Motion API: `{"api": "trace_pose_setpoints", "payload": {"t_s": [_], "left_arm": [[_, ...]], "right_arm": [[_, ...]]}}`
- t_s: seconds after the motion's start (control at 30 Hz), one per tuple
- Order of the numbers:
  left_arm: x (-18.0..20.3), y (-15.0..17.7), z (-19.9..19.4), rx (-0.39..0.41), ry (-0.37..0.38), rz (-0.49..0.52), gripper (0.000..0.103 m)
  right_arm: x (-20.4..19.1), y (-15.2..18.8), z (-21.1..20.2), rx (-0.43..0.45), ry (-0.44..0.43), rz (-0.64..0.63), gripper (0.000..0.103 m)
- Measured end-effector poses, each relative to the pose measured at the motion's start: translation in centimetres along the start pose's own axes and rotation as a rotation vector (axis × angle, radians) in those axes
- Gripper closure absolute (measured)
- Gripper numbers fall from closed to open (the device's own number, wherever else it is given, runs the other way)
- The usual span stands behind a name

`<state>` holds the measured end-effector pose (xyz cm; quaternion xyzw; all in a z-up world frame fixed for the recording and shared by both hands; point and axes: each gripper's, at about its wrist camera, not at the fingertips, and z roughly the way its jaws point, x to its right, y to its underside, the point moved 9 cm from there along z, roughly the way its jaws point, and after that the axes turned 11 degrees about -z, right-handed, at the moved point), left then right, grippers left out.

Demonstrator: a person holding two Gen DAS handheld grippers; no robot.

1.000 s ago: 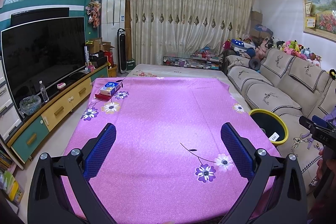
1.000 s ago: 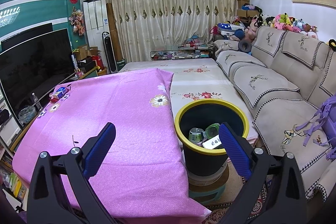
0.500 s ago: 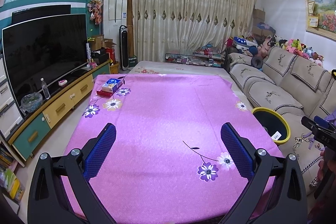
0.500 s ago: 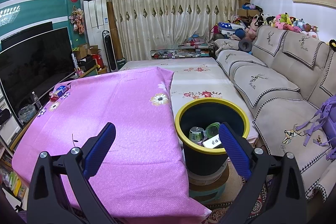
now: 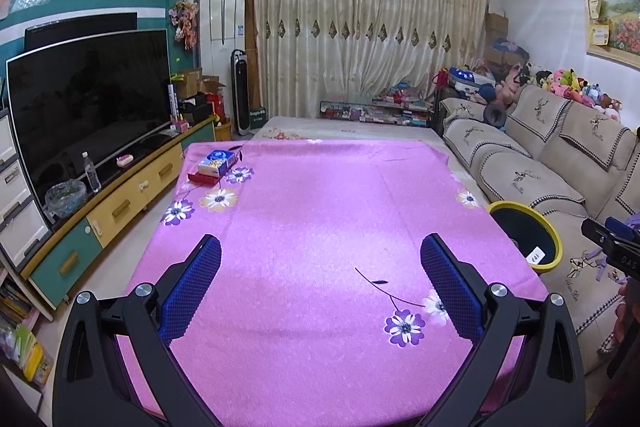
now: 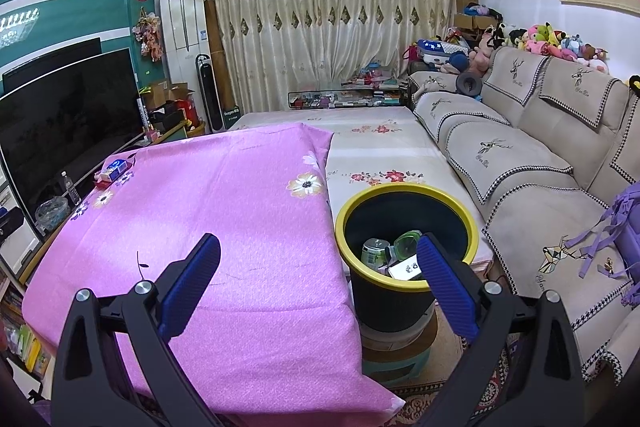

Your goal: Collect trash

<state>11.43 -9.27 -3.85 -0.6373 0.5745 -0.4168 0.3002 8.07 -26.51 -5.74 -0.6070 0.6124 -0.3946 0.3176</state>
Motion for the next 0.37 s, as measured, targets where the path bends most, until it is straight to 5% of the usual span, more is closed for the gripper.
{"api": "trace_pose_setpoints", "payload": {"t_s": [0.2, 0.37], "left_arm": [[-0.8, 0.4, 1.9, -0.080, 0.016, -0.049, 0.005], [-3.4, 0.7, 8.5, -0.183, -0.038, -0.067, 0.005]], "right_arm": [[-0.2, -0.3, 0.7, -0.004, -0.019, -0.007, 0.008], [-2.3, -1.8, 5.3, -0.057, -0.075, -0.043, 0.007]]}}
